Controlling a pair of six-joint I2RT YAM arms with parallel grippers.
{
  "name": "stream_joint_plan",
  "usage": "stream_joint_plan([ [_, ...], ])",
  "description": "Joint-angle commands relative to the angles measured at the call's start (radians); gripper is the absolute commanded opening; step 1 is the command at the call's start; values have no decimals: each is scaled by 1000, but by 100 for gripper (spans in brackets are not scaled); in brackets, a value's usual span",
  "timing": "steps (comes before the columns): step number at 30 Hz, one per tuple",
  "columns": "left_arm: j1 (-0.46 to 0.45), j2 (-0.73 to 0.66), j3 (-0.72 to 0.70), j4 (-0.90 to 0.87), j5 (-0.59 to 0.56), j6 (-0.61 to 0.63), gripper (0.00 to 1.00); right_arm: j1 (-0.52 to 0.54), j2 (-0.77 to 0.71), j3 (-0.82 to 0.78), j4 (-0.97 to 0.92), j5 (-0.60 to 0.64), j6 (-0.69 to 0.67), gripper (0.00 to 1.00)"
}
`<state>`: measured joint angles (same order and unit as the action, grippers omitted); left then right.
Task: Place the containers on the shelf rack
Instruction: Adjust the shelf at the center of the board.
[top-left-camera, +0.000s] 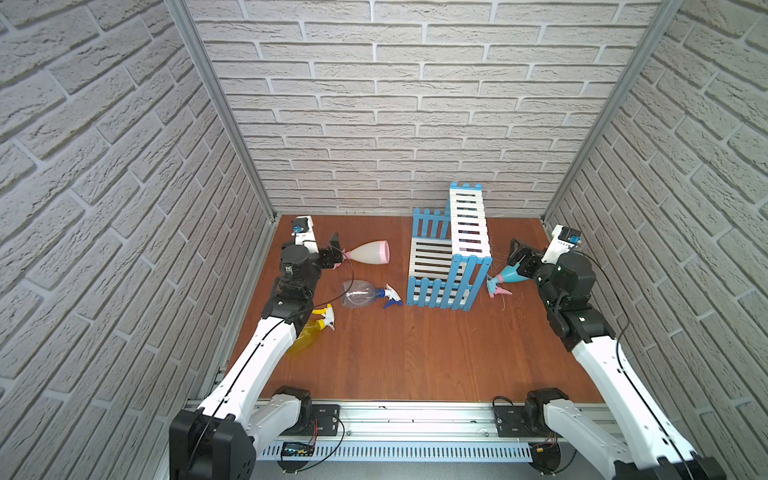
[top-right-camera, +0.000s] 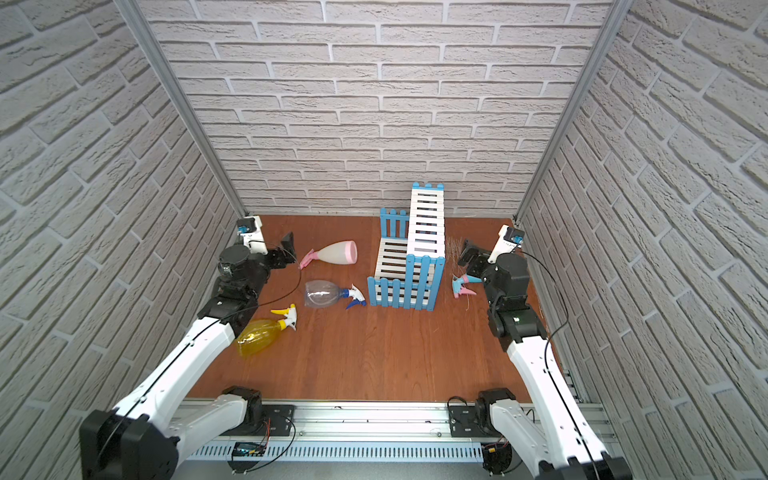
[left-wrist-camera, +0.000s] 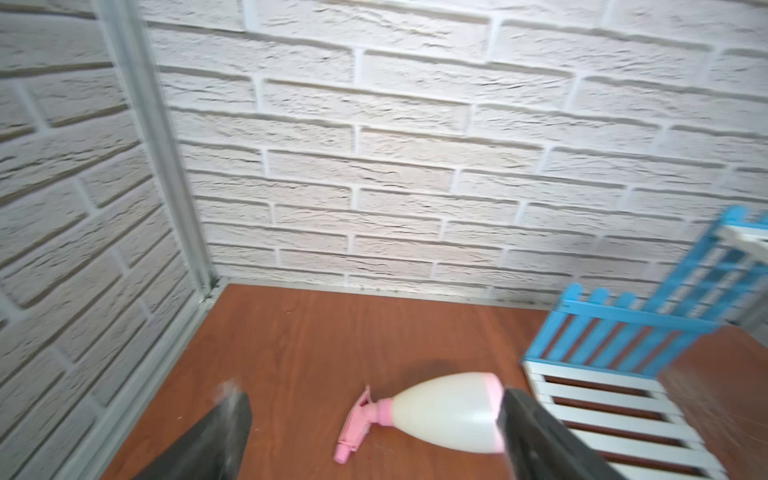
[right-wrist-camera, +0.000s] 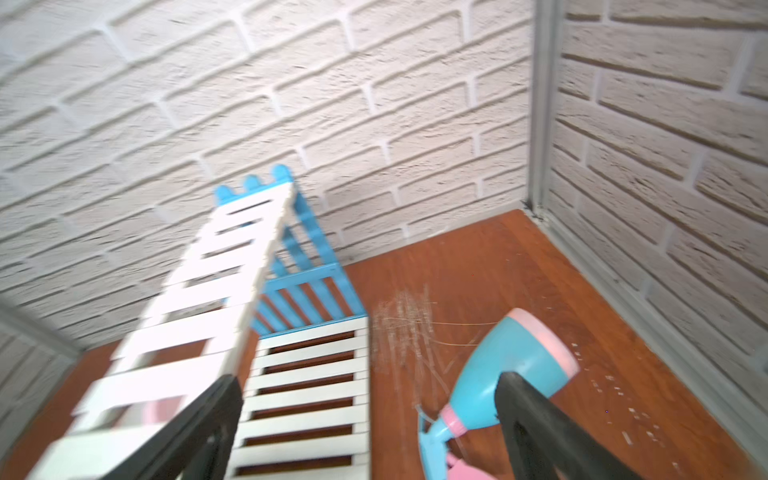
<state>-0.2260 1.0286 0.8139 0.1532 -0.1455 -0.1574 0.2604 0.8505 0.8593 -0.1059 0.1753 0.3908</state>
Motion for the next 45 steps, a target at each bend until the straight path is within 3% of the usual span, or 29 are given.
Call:
stream_joint_plan([
  [1,-112,43,22,-222,135,2,98,174,-44,12,-262,86,38,99],
  [5,-217,168,62,-213,401,18,98,328,-146,-78,-263,120,59,94],
  [7,-278,286,110,-208,442,74,98,361,-152,-131,-250,116,50,91],
  [12,-319,619,333,-294,551,202,98,363,-39,-189,-141,147,96,78],
  [15,-319,715,397,-296,612,246,97,356,37,-174,-66,153,84,72],
  [18,-327,756,411,-307,692,255,89,340,108,-151,-31,140,70,69],
  [25,-387,737,338,-239,658,237,49,246,165,-161,36,107,38,63],
  [28,-423,725,317,-208,628,221,42,194,181,-166,71,73,23,62],
  [32,-505,727,308,-133,621,190,42,105,225,-170,125,-7,19,60],
  [38,-625,808,406,-62,619,150,46,2,318,-144,206,-64,-1,62],
  [42,-622,794,382,-41,552,118,52,-43,304,-151,206,-22,30,65],
  [45,-583,693,299,-38,493,87,61,-56,222,-187,150,29,49,69],
])
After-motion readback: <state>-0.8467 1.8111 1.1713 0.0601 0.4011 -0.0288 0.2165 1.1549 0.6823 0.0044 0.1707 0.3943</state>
